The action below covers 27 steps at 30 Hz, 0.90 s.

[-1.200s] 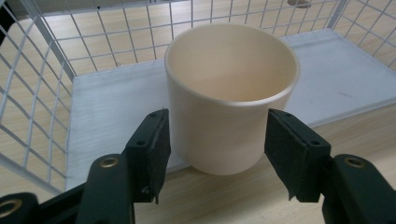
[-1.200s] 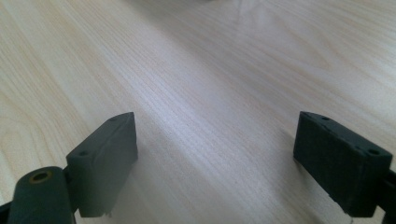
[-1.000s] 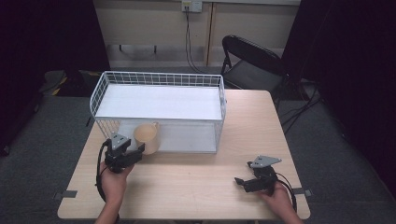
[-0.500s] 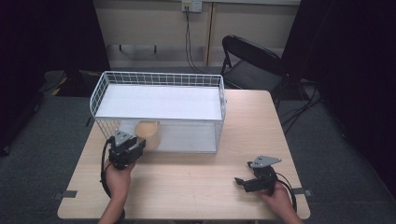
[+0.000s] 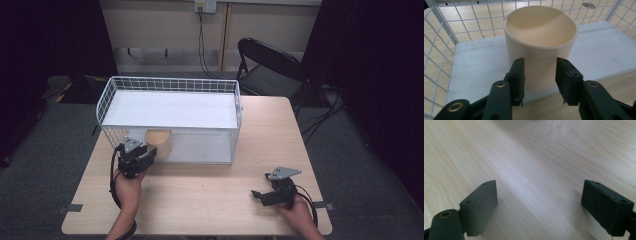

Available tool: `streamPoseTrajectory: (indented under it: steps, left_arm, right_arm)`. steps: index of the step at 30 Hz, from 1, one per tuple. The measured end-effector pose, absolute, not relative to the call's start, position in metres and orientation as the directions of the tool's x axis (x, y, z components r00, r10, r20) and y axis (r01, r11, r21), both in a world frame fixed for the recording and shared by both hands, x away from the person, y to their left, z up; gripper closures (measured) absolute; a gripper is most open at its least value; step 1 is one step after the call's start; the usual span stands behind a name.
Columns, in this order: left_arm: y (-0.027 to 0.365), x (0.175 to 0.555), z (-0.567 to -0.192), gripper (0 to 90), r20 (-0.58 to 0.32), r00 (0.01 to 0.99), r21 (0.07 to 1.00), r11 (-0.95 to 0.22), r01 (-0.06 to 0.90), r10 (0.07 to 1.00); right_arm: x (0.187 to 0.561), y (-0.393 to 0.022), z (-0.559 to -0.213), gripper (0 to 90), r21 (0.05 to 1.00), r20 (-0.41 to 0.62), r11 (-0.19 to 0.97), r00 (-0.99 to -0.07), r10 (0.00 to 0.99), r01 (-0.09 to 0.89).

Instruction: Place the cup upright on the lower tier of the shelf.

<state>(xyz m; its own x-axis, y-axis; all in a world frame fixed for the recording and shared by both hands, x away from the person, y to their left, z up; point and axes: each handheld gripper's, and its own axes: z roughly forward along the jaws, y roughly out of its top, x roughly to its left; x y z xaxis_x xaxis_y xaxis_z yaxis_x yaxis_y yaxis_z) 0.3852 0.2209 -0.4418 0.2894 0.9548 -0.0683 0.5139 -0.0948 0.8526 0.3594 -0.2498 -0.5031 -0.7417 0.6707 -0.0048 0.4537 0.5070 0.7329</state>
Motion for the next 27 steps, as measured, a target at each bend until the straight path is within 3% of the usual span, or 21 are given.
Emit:
streamPoseTrajectory:
  steps: [11, 20, 27]
  left_arm:
    - [0.228, 0.374, -0.437, 30.1, -0.073, 0.358, 0.861, -0.122, 0.493, 0.931]
    - [0.234, 0.367, -0.435, 20.5, -0.129, 0.415, 0.868, -0.1, 0.487, 0.901]
    - [0.238, 0.36, -0.439, 20.1, -0.113, 0.463, 0.856, -0.151, 0.494, 0.879]
  right_arm:
    - [0.359, -0.25, -0.503, 12.9, 0.733, -0.005, 0.507, -0.742, 0.671, 0.453]
    - [0.359, -0.25, -0.503, 12.9, 0.733, -0.005, 0.507, -0.742, 0.671, 0.453]
    - [0.359, -0.25, -0.503, 12.9, 0.733, -0.005, 0.507, -0.742, 0.671, 0.454]
